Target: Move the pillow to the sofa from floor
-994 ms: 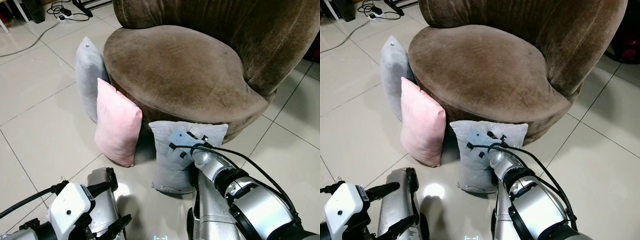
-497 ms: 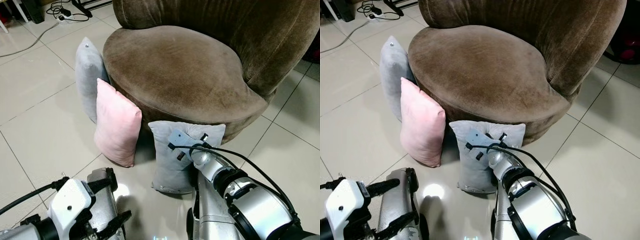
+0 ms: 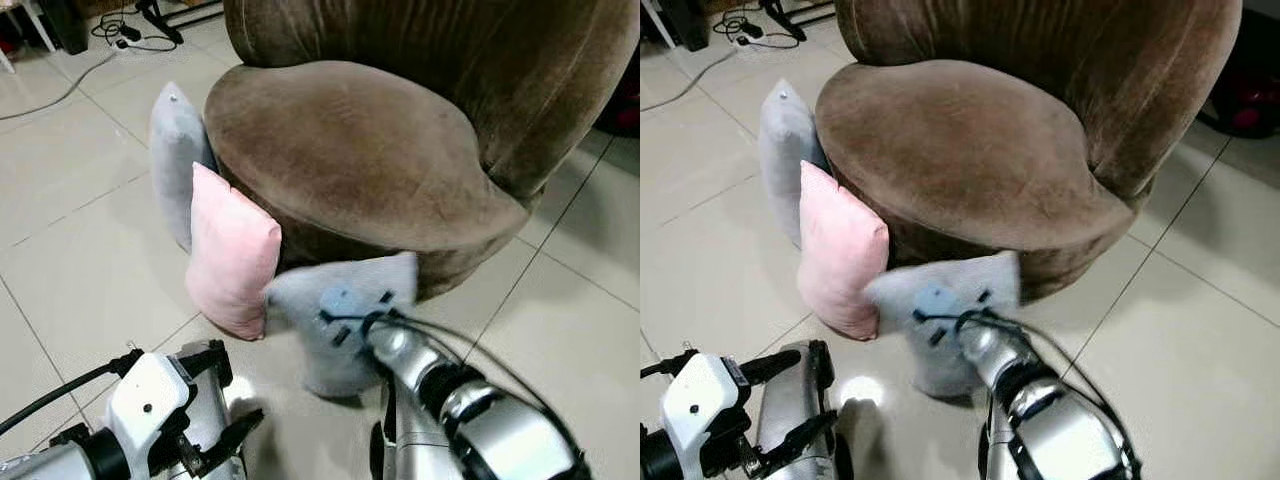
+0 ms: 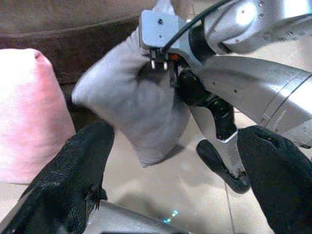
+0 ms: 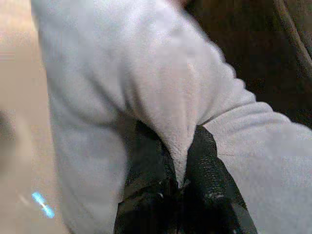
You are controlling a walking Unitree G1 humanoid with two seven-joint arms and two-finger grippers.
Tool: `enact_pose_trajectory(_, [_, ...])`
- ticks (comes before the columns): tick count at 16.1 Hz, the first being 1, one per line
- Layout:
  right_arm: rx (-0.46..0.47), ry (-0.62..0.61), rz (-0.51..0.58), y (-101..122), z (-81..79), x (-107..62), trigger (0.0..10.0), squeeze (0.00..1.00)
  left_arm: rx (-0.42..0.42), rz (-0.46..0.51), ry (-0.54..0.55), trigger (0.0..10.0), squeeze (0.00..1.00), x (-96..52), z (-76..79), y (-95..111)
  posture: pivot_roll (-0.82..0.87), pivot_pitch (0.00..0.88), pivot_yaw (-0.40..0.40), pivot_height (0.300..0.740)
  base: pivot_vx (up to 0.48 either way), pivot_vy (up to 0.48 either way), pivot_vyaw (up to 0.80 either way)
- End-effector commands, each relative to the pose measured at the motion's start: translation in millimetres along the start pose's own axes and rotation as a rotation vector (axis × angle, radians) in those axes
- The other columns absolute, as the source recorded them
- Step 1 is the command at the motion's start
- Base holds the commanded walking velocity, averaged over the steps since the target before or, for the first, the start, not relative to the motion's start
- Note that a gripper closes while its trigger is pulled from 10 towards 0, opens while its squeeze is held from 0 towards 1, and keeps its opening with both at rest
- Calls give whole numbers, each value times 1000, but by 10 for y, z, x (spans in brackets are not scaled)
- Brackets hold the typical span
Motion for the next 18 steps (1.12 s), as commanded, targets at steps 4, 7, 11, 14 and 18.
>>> enact_pose_trajectory(4, [217,-105,185,160,296,-92,0,0,15,22,83,10000,0,36,-126,-34,22,32,-7,476,0,0,0])
enact_pose_trajectory(7, [381,-275,399,316,860,-445,0,0,39,107,209,10000,0,97,-340,68,-4,0,-9,476,0,0,0])
enact_pose_trajectory(11, [462,-438,528,357,1433,-991,0,0,86,168,290,10000,0,216,-523,184,-36,0,11,476,0,0,0])
enact_pose_trajectory(14, [500,-626,622,563,1976,-1626,5765,0,149,219,392,10000,0,383,-739,400,-97,0,51,476,0,0,0])
enact_pose_trajectory(18, [551,-763,689,942,2168,-1899,10000,0,99,380,479,10000,0,642,-979,857,-167,0,96,491,0,0,0])
Point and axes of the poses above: a point about 5 cm out from each wrist's last joint towards the gripper, its own x axis pointing out of the wrist towards the gripper, its own y axis along the axis of the wrist's last joint, z = x × y, the point moved 5 cm from there along x, pointing out of the wrist towards the gripper, and after that the axes turned 10 degrees about -x, right-handed, at the moved point
